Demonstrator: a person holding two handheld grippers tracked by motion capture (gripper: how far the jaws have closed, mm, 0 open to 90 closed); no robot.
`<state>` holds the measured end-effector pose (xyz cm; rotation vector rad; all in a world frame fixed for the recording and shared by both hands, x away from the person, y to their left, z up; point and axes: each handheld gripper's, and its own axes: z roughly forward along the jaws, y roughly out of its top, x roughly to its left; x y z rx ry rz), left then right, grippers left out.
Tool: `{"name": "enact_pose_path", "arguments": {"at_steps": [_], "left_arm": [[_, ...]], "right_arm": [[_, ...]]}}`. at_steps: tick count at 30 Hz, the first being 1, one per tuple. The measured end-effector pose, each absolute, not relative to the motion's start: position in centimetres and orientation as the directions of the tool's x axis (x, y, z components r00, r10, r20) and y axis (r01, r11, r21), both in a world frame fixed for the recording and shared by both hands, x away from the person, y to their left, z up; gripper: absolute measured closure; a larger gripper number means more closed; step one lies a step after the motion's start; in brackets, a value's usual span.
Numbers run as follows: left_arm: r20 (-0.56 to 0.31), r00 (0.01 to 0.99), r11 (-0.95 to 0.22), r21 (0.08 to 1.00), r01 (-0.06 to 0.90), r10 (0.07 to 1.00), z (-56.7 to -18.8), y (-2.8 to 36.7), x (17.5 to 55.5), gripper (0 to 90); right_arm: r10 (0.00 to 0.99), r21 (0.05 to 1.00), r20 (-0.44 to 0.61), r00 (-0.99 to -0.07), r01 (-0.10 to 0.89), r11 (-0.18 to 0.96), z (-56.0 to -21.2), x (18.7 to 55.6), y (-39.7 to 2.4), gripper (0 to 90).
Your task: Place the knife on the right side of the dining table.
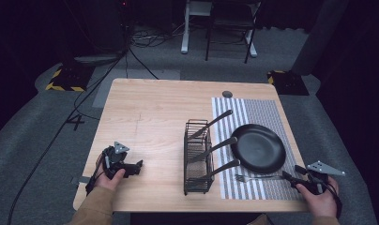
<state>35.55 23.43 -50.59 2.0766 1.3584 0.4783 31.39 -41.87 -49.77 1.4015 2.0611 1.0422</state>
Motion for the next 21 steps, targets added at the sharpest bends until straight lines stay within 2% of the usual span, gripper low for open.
{"name": "enact_pose_path", "arguments": {"at_steps": [5, 13, 21], "left_arm": [[-0.028, 0.411, -0.292, 0.659, 0.693, 0.911, -50.6, 23.4, 35.6, 0.1], [-0.029, 0.424, -0.301, 0.659, 0.689, 0.905, -50.6, 23.6, 35.9, 0.2], [-0.025, 0.427, -0.306, 0.659, 0.687, 0.904, -50.6, 23.6, 36.1, 0.1]], "right_arm": [[0.91, 0.803, 0.083, -0.406, 0.569, 0.18, -47.9, 30.9, -41.2, 36.4], [0.881, 0.809, 0.064, -0.468, 0.542, 0.229, -44.8, 30.6, -39.5, 41.7], [0.859, 0.802, 0.079, -0.507, 0.543, 0.247, -43.3, 30.5, -38.8, 46.8]]}}
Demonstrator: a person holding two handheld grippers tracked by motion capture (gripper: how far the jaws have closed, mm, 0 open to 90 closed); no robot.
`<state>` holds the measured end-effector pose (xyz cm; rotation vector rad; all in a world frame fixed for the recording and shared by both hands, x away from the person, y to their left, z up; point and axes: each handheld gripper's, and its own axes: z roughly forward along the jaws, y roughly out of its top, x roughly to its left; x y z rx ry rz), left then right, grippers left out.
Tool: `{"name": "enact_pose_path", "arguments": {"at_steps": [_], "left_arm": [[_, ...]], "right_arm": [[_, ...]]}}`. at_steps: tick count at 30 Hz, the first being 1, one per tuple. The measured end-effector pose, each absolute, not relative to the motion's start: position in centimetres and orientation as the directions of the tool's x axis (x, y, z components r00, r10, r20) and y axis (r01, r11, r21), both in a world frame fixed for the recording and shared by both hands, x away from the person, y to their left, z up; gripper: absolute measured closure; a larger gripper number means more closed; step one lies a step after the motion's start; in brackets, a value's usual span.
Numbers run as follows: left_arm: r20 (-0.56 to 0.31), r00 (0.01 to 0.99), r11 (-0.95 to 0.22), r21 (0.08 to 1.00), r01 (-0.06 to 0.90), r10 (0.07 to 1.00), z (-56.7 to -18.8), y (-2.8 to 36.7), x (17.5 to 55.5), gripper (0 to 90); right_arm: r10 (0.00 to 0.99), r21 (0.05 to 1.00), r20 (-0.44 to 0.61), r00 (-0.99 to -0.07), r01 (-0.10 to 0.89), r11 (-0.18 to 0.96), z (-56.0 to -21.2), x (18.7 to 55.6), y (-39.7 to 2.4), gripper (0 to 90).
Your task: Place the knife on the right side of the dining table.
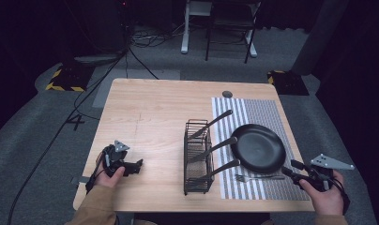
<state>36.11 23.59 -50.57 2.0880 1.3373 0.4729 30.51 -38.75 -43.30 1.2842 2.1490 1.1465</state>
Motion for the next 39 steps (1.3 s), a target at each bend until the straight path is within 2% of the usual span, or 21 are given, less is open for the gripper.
{"name": "enact_pose_path", "arguments": {"at_steps": [3, 8, 23, 32, 39], "left_arm": [[-0.027, 0.426, -0.304, 0.659, 0.688, 0.904, -50.6, 23.6, 36.1, 0.1], [-0.028, 0.422, -0.301, 0.659, 0.689, 0.906, -50.6, 23.5, 36.1, 0.1], [-0.027, 0.422, -0.303, 0.657, 0.691, 0.906, -50.6, 23.5, 36.0, 0.2], [-0.024, 0.425, -0.305, 0.66, 0.686, 0.905, -50.6, 23.6, 35.9, 0.3], [-0.024, 0.425, -0.305, 0.66, 0.686, 0.905, -50.6, 23.6, 35.9, 0.3]], "right_arm": [[0.842, 0.807, 0.086, -0.533, 0.533, 0.255, -42.8, 30.8, -38.1, 48.3], [0.787, 0.811, 0.064, -0.613, 0.492, 0.317, -40.1, 32.5, -35.9, 52.8], [0.652, 0.805, 0.031, -0.757, 0.406, 0.433, -33.8, 38.7, -29.7, 53.8], [0.575, 0.795, 0.065, -0.816, 0.391, 0.464, -32.1, 41.8, -25.9, 55.0], [0.555, 0.785, 0.076, -0.828, 0.392, 0.479, -31.7, 43.2, -23.6, 56.6]]}}
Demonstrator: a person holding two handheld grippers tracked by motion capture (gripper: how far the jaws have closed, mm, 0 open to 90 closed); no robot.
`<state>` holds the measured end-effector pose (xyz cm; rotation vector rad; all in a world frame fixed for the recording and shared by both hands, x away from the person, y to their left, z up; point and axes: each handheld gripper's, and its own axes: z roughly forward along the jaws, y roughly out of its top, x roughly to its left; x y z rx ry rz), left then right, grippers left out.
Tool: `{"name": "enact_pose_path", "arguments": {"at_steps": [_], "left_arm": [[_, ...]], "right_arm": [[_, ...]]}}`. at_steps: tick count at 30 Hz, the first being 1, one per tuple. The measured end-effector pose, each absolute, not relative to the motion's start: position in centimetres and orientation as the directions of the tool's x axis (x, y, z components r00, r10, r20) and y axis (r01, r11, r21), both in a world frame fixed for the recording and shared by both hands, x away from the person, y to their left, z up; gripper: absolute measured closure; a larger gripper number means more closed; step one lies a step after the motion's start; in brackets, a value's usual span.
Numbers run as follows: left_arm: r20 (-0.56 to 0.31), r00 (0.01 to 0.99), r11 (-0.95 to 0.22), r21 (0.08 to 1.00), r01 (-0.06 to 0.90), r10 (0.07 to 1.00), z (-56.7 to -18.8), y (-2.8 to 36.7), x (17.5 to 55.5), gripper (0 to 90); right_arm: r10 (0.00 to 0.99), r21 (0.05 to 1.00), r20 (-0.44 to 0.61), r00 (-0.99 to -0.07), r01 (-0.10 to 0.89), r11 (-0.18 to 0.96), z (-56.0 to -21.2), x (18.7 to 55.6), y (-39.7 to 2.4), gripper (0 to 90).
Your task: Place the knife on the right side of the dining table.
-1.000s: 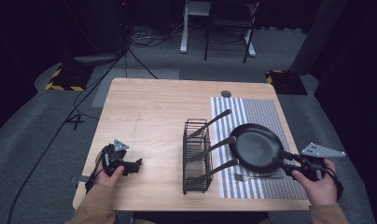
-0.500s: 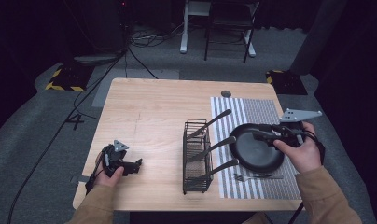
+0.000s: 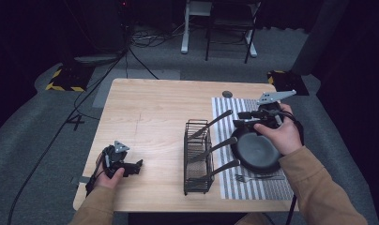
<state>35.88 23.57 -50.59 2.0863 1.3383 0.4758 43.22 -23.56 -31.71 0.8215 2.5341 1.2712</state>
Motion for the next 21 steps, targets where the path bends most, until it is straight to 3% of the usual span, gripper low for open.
{"name": "enact_pose_path", "arguments": {"at_steps": [6, 21], "left_arm": [[-0.026, 0.425, -0.304, 0.66, 0.687, 0.905, -50.6, 23.6, 35.9, 0.2], [-0.026, 0.426, -0.304, 0.66, 0.687, 0.904, -50.6, 23.6, 35.9, 0.2]], "right_arm": [[0.545, 0.779, 0.085, -0.834, 0.397, 0.486, -31.6, 43.8, -22.2, 58.6], [0.562, 0.748, 0.12, -0.818, 0.447, 0.491, -31.6, 45.5, -20.7, 75.0]]}}
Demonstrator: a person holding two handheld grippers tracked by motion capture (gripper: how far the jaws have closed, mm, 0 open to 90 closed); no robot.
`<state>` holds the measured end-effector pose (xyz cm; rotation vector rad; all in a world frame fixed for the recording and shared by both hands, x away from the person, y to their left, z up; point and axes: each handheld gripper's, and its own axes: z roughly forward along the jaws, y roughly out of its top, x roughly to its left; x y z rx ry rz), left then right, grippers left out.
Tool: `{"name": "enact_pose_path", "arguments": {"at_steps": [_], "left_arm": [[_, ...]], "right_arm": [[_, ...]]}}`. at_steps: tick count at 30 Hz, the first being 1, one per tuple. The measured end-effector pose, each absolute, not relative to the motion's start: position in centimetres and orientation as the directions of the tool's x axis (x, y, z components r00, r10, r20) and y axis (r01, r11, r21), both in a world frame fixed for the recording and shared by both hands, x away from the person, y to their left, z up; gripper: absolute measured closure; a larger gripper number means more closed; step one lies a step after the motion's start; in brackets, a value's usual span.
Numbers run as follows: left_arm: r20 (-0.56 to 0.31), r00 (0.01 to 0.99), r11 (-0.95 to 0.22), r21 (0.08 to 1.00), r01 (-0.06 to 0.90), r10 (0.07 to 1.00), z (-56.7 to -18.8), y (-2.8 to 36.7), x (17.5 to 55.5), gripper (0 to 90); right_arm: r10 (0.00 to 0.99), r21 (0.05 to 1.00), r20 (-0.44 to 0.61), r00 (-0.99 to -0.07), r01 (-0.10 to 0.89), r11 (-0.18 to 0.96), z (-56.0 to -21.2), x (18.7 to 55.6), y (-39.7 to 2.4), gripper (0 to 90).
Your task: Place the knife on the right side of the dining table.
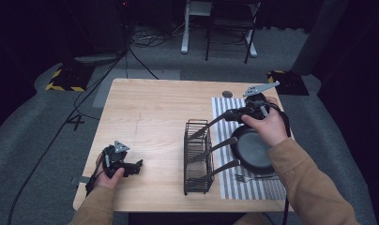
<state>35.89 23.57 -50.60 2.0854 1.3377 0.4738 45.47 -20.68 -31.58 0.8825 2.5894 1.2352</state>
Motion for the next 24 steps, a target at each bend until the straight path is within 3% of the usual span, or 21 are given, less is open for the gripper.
{"name": "enact_pose_path", "arguments": {"at_steps": [6, 14, 24], "left_arm": [[-0.026, 0.426, -0.304, 0.66, 0.687, 0.904, -50.6, 23.6, 35.9, 0.2], [-0.026, 0.426, -0.304, 0.66, 0.687, 0.904, -50.6, 23.6, 35.9, 0.2], [-0.026, 0.426, -0.305, 0.66, 0.687, 0.904, -50.6, 23.6, 35.9, 0.2]], "right_arm": [[0.549, 0.743, 0.105, -0.83, 0.432, 0.511, -31.2, 45.4, -20.4, 79.5], [0.481, 0.755, 0.169, -0.86, 0.427, 0.499, -30.6, 45.1, -19.7, 84.1], [0.486, 0.772, 0.091, -0.869, 0.37, 0.517, -28.8, 44.2, -18.3, 84.4]]}}
